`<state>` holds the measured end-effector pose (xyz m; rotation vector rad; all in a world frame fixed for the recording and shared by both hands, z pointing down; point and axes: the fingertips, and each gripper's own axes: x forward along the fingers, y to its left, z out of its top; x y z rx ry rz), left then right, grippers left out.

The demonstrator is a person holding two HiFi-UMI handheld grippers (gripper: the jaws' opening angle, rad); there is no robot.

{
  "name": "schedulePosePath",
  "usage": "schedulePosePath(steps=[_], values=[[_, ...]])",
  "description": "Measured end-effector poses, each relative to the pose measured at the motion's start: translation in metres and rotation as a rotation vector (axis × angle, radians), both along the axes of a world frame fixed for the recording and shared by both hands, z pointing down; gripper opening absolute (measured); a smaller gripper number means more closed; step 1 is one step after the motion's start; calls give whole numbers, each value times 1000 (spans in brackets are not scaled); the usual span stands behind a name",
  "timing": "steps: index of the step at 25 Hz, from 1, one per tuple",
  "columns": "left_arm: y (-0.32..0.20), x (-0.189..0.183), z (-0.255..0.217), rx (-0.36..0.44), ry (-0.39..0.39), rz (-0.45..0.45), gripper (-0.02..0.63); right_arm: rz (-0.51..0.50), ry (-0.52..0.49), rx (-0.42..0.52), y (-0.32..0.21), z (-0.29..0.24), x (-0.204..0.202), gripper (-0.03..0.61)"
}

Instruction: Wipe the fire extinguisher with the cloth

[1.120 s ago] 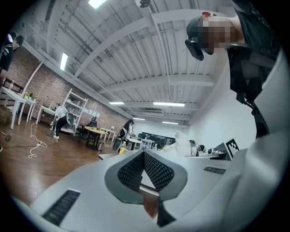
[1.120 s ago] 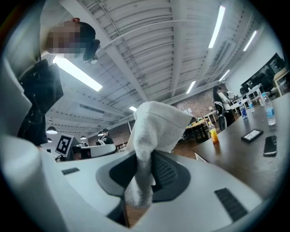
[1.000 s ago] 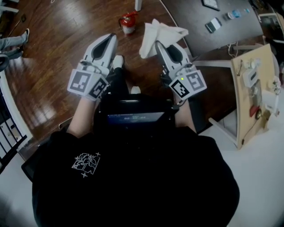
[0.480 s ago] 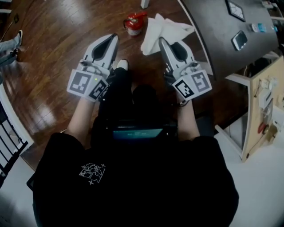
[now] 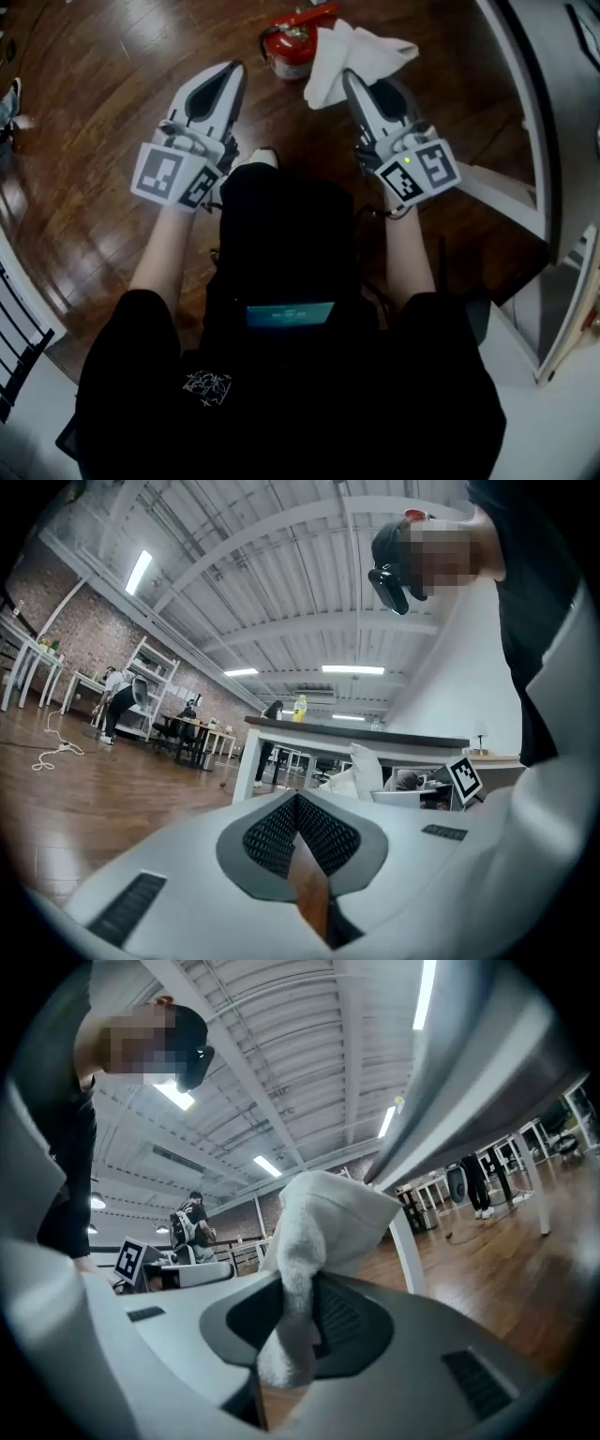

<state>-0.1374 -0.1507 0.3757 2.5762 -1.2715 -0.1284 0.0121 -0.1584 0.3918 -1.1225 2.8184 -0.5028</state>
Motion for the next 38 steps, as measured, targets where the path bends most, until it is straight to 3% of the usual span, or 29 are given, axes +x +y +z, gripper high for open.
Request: schedulePosePath(steps=[6,13,18,29,38], values=[[-11,-3,87,26,2,-7,-2,-15,-26,33,-27,86,-13,104],[-4,3,135,22,-17,-25,-2,-39,-57,45,-38,119,-40,103],[-3,5,139,18,19,-50,-2,-23,-9,79,-46,114,-68,103],[13,-18,137,39,-12,-112,-2,81,80,-25,-60,168,-116,97],[18,-15,147,43,-6,-106,-2,-10,107,-100,-42,230,-129,94]])
